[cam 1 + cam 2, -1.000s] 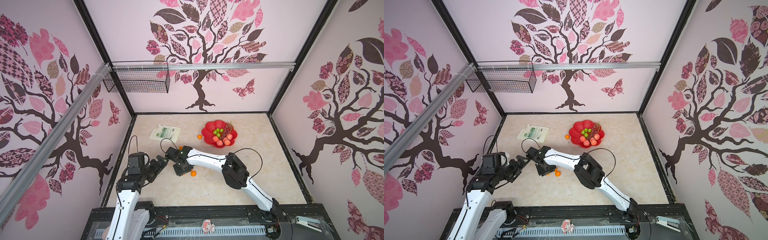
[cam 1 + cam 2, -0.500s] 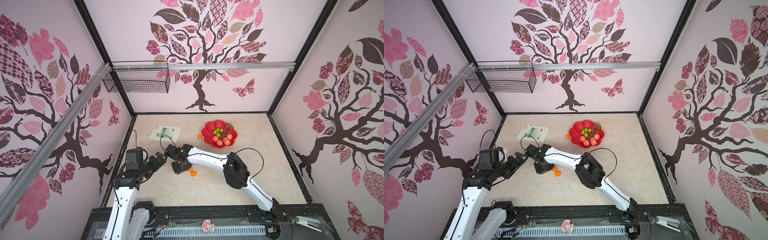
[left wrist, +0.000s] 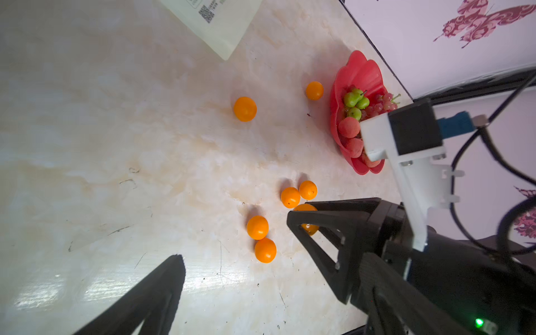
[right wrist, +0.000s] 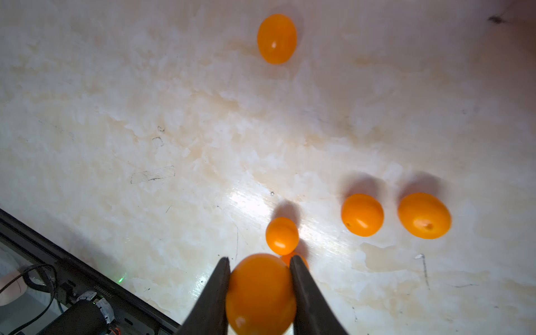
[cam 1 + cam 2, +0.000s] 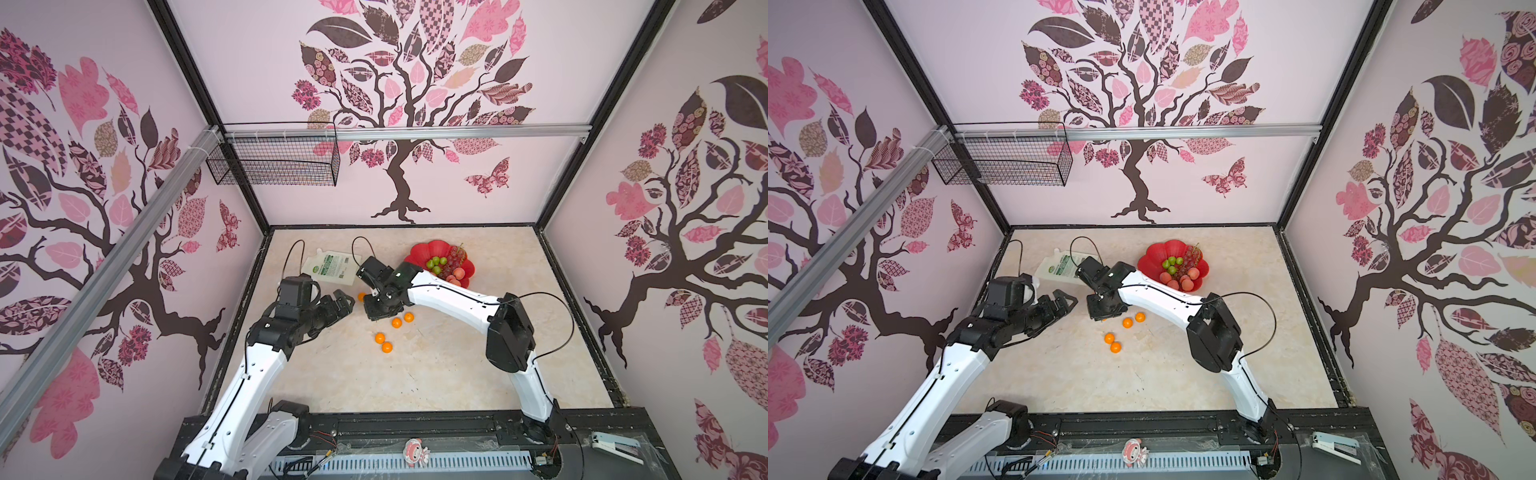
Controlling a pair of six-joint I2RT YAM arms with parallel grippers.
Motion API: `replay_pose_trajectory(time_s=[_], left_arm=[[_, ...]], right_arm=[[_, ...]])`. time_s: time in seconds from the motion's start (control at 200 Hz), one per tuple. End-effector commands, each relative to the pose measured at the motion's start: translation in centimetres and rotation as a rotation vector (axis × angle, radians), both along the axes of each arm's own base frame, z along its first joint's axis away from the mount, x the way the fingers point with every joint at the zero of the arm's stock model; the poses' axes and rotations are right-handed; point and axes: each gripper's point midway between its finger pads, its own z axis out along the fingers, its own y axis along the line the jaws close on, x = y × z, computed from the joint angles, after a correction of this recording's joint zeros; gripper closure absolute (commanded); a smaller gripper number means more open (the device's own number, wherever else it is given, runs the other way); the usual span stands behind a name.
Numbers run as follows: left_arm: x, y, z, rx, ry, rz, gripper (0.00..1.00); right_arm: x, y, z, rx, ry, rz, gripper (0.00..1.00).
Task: Place and organize the fake fruits in the fruit bowl
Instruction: 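Carry the kumquat over the bowl with the right gripper while the left arm approaches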
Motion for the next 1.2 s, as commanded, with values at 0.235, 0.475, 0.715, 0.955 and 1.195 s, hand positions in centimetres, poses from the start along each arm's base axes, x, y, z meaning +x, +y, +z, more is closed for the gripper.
replay_pose_trajectory(time_s=[0.235,0.475,0.715,0.955,1.195], left_arm=[[4.3,-6.1,1.8,0.016,-0.111,-0.087,0.02],[6.8,-11.6,1.0,0.037,-0.111,-0.202,0.02],[9.9,-14.2,0.8,0.03,-0.124,-0.226,0.02],[12.7,-13.7,0.3,0.013,-0.123,-0.187,0.02],[14.5,-12.3,-0.6,0.016,-0.124,-0.159,0.02]], right_arm=[[3.9,-8.6,2.0,0.018,-0.027,-0.151,0.67],[8.1,-14.4,2.1,0.024,-0.048,-0.269,0.68],[12.1,-16.0,0.3,0.019,-0.039,-0.315,0.68],[15.9,-15.1,-1.6,-0.011,-0.033,-0.31,0.68],[18.5,-14.2,-3.5,-0.028,-0.029,-0.321,0.68]])
